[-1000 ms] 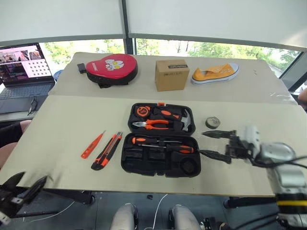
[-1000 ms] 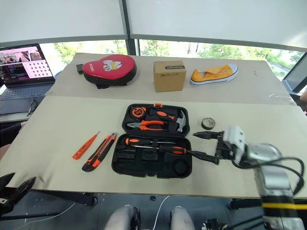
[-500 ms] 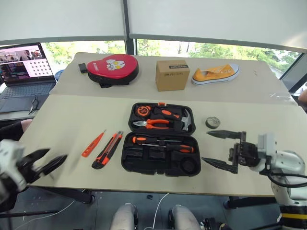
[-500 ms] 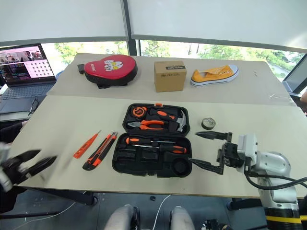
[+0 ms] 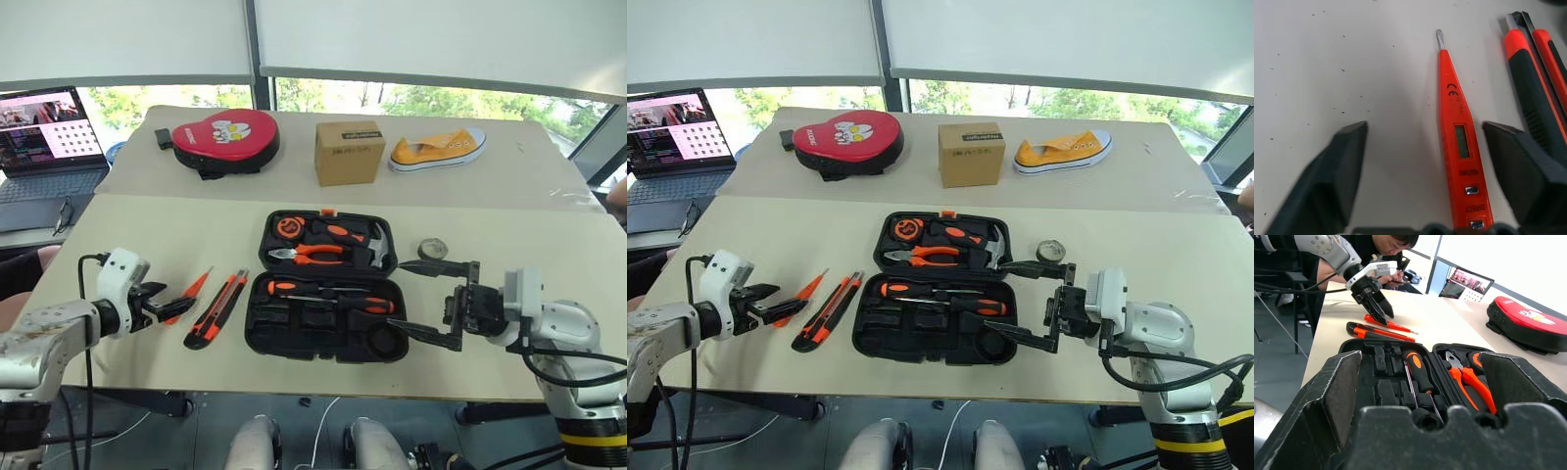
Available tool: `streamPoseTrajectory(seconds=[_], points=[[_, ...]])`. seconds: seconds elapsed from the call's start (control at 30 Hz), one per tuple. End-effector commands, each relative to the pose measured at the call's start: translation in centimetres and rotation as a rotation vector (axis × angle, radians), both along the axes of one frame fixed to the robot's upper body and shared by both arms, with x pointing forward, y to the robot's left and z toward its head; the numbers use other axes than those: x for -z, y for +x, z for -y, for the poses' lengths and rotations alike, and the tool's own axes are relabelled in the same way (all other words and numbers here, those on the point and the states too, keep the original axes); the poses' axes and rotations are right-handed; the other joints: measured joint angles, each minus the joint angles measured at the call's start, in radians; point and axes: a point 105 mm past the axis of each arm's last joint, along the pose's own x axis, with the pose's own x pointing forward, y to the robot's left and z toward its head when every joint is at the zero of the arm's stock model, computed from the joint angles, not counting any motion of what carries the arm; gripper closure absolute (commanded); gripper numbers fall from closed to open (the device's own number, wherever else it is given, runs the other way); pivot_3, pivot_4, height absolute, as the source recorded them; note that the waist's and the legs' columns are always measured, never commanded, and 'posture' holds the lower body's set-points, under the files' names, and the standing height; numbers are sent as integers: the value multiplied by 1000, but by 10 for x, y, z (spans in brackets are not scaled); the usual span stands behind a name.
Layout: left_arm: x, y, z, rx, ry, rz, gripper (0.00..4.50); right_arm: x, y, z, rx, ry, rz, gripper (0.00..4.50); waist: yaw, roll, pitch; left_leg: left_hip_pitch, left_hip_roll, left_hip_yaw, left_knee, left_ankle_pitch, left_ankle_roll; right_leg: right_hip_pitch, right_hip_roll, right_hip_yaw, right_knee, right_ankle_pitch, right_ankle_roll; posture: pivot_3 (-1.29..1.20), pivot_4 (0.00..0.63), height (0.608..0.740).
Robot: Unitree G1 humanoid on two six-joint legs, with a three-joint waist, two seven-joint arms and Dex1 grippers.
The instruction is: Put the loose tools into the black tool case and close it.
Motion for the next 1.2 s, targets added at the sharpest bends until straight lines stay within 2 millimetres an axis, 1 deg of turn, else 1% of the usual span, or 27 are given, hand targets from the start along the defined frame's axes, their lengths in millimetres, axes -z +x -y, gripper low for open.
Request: streamPoseTrajectory(seconds=[0.03,0.13,0.17,0.2,0.27,0.37,0.4,0.47,0.53,0.57,0.6,0.67,0.73,0.8,0.93,1.0,1.2], points=[[11,-5,11,71,5,-22,2267,-9,-2,2,11,-2,42,0,1,0,0,0,0,0,0,0,0,0,0,0,0,0,0,0,150,740],[10,-2,8,62,5,3,3398,-9,-2,2,15,-2,41,0,3,0,0,0,0,0,0,0,0,0,0,0,0,0,0,0,150,740],[7,0,8,68,6,30,3737,-8,-2,2,18,-3,40,0,4,0,0,0,0,0,0,0,0,0,0,0,0,0,0,0,150,740],[0,3,7,78,-10,79,4022,-8,-2,3,22,-5,40,0,5,0,0,0,0,0,0,0,0,0,0,0,0,0,0,0,150,740],[-19,7,5,114,-42,183,4046,-8,-2,6,34,-3,38,0,7,0,0,0,0,0,0,0,0,0,0,0,0,0,0,0,150,740],[-50,7,18,276,-54,319,4046,-8,-3,11,52,-8,34,0,12,-1,1,-1,0,0,1,0,0,-1,0,-1,0,0,0,0,150,740],[-59,4,28,368,-48,347,4046,-8,-3,13,61,-11,34,0,14,-1,1,-2,0,0,1,0,0,-1,0,-1,0,0,0,0,150,740],[-71,-3,47,541,-9,356,4046,-9,-4,16,78,-18,32,0,16,-1,1,-2,0,0,1,0,0,-1,0,-1,0,0,0,0,150,740],[-80,-6,67,679,27,360,4046,-8,-4,19,91,-26,26,0,18,-1,1,-2,0,0,1,0,0,0,0,-1,-1,0,0,0,150,740],[-82,-9,83,763,32,317,4046,-8,-4,20,96,-28,21,0,20,-1,1,-2,0,0,1,0,0,0,0,-1,-1,0,0,0,150,740],[-82,-13,96,842,42,290,4046,-9,-4,20,102,-22,14,0,21,-1,1,-1,-1,0,1,0,0,0,0,0,-1,0,0,0,150,740],[-81,-12,117,921,79,267,4046,-11,-3,19,111,-3,-1,0,21,-1,1,-2,-1,0,2,0,0,1,1,0,-1,0,0,0,150,740],[-74,-12,140,1004,119,242,4046,-12,-3,16,102,-5,-13,0,21,-1,1,-2,-3,1,3,0,1,0,3,1,0,0,1,0,150,740],[-65,-8,154,1048,162,226,4046,-11,-4,13,96,-8,-23,0,20,-1,1,-2,-2,1,3,0,1,0,4,1,0,-1,1,0,150,740],[-45,5,161,1050,253,167,4046,-9,-8,10,93,-11,-41,0,14,-1,1,-2,-2,1,5,0,1,0,7,2,1,-1,2,0,150,740],[-36,5,161,1067,284,122,4046,-7,-10,10,95,-14,-48,0,13,-1,1,-3,-2,0,5,0,1,0,8,2,1,-1,2,0,150,740],[-25,5,164,1073,327,66,4046,-4,-15,12,116,-16,-64,0,20,-1,1,-5,-1,-2,8,0,1,-1,8,2,2,-1,3,0,150,740]])
